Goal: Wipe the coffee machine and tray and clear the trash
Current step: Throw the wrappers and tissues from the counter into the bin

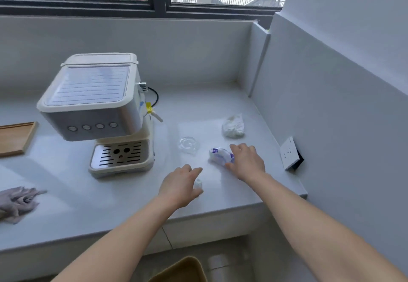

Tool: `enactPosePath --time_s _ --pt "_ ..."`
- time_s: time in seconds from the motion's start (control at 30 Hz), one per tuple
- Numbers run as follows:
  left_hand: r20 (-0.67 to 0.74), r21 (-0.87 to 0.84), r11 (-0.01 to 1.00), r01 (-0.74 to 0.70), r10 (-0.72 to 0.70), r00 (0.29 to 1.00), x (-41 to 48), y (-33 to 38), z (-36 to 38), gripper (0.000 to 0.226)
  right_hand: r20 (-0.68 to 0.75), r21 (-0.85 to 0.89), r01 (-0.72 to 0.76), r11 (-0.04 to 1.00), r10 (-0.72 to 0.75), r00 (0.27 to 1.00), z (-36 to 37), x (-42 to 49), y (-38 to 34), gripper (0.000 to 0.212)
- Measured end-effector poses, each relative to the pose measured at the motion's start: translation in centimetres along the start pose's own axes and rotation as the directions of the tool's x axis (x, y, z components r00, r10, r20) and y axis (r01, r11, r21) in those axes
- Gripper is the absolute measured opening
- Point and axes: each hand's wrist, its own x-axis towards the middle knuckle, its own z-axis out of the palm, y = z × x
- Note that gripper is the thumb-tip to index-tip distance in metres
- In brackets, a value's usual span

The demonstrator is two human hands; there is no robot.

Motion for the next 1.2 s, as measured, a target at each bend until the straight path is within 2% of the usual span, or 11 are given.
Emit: enactPosePath --time_s 0.07,0.13,0.23,0.37,0.5,0.8,0.9,1.03,1.2 --pt "0.027 0.003 1.0 0.031 -0.031 0.999 0.4 0.2 0.7 0.054 0.029 -0.026 0.049 0.998 -0.048 0.998 0.7 1.2 0.5 0.037" --pt "0.007 0.008 0.998 0.056 -0.056 0.998 0.4 0.3 1.3 0.04 0.034 -0.031 0.102 0.994 -0.101 0.994 1.2 1.9 0.7 0.034" --pt "-0.041 0.016 0.998 0.068 -0.067 0.997 0.3 0.3 1.9 0.028 -0.014 -0.022 0.15 0.989 -0.15 0.989 1.7 2.1 0.9 0.023" --pt "-0.142 -0.122 0.99 0.077 -0.094 0.985 -0.5 0.0 2.8 0.023 -0.095 0.039 0.184 0.982 -0.18 0.979 2.1 1.3 1.2 0.017" --pt "-0.25 -0.291 0.951 0.109 -0.186 0.95 -2.9 -0.7 3.5 0.022 -0.174 0.117 0.244 0.963 -0.222 0.959 2.3 -0.7 0.4 0.017" --pt "-0.308 -0.402 0.893 0.202 -0.34 0.888 -12.0 -3.9 5.8 0.028 -0.258 0.275 0.422 0.864 -0.356 0.898 4.6 -10.0 -6.1 0.018" --pt "-0.327 -0.408 0.883 0.231 -0.378 0.866 -15.9 -5.3 7.0 0.029 -0.251 0.304 0.464 0.832 -0.4 0.881 6.2 -13.2 -8.4 0.014" --pt "-0.273 -0.402 0.864 0.304 -0.43 0.86 -20.3 -7.1 9.2 0.029 -0.212 0.349 0.477 0.806 -0.428 0.879 9.5 -17.3 -10.2 0.014" --pt "-0.169 -0.376 0.837 0.396 -0.483 0.859 -23.4 -8.1 13.6 0.018 -0.06 0.356 0.464 0.811 -0.476 0.878 14.9 -20.1 -10.6 0.019"
